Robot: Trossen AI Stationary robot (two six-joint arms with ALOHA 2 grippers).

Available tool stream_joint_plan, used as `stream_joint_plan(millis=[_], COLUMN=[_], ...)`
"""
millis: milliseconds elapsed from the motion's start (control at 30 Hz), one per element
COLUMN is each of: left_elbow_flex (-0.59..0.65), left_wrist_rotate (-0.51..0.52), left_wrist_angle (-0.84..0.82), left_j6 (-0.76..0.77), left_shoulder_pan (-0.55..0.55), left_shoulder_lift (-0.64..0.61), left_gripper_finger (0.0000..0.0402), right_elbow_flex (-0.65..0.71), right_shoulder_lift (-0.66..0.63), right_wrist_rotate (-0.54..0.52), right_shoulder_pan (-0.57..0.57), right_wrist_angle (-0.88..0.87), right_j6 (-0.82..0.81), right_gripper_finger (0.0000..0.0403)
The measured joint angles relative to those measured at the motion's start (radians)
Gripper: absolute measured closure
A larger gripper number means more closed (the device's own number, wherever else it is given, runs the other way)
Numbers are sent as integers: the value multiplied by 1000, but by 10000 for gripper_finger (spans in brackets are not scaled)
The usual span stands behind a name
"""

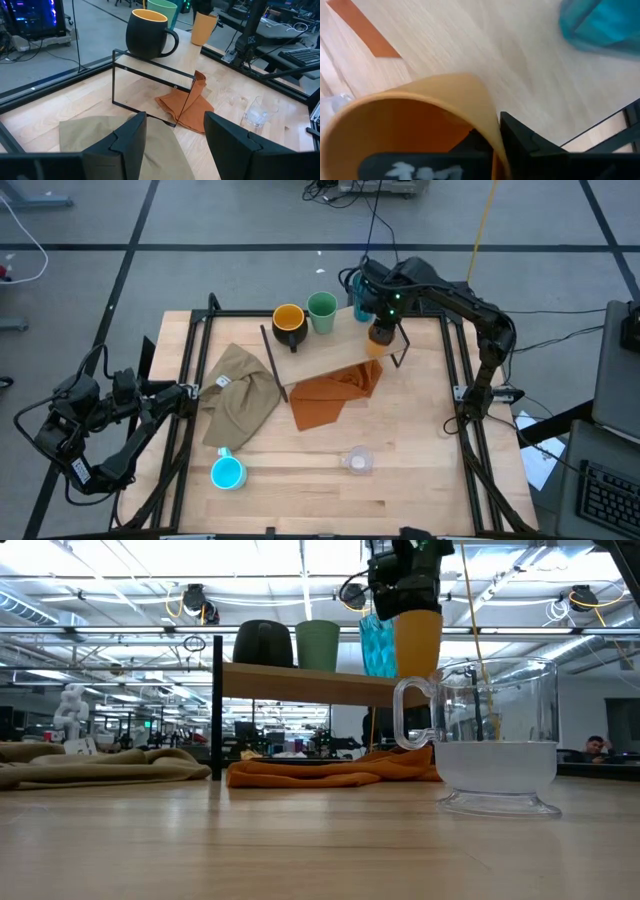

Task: Stack small to large cups/mugs on shelf
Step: Put the yellow cup on the shelf

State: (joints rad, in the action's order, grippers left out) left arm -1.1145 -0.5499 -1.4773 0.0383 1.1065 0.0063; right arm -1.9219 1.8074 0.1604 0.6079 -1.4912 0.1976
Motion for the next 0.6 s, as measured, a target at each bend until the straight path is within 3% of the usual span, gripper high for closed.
stream_joint_plan(millis=[600], left_elbow_flex=[0], left_wrist_rotate=[0], left_wrist_angle=[3], left_j6=[19], left_shoulder_pan=[0], left_shoulder_lift=[0], left_gripper_finger=[201], right_elbow_flex=[13], right_shoulder_lift=[-57], right_wrist_rotate=[-2], right_shoulder_pan=[20], right_wrist_angle=[35], right_j6=[-1], right_gripper_finger=[382])
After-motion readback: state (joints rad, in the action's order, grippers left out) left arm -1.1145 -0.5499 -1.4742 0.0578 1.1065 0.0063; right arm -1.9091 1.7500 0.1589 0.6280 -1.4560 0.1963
